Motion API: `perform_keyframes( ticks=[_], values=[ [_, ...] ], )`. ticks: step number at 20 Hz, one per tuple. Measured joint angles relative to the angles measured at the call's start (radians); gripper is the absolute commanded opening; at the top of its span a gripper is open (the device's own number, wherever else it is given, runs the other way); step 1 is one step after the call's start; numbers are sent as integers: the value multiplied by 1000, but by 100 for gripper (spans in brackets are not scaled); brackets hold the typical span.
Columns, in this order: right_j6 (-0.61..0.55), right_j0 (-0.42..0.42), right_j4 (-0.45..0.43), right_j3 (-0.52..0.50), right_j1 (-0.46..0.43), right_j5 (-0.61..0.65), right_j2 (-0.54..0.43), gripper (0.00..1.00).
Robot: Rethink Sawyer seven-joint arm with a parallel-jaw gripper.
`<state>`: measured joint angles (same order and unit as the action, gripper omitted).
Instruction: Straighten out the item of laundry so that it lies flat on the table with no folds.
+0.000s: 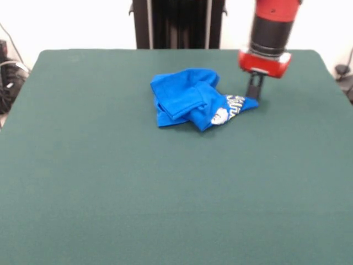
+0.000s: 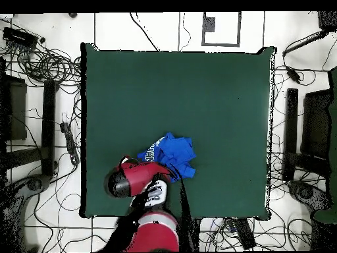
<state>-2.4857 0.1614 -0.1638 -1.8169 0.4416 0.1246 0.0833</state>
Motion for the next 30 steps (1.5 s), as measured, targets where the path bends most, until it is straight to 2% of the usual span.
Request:
perform_keyframes(
  ticks=[1, 6, 10, 12, 16, 20, 25, 26, 30],
  values=[
    [-7, 47, 74, -1, 2, 0, 0, 0],
    [-40, 161, 241, -24, 38, 23, 1, 0],
    [-63, 214, 318, -50, 89, 55, -1, 0],
    [-70, 221, 352, -82, 142, 77, -4, 0],
    [-70, 175, 349, -123, 213, 97, -3, 0],
    [-70, 113, 339, -131, 239, 101, 2, 0],
    [-70, 8, 295, -125, 235, 101, 3, 0],
    [-70, -30, 269, -120, 220, 101, 3, 0],
    [-70, -89, 216, -113, 182, 101, 3, 0]
  ],
)
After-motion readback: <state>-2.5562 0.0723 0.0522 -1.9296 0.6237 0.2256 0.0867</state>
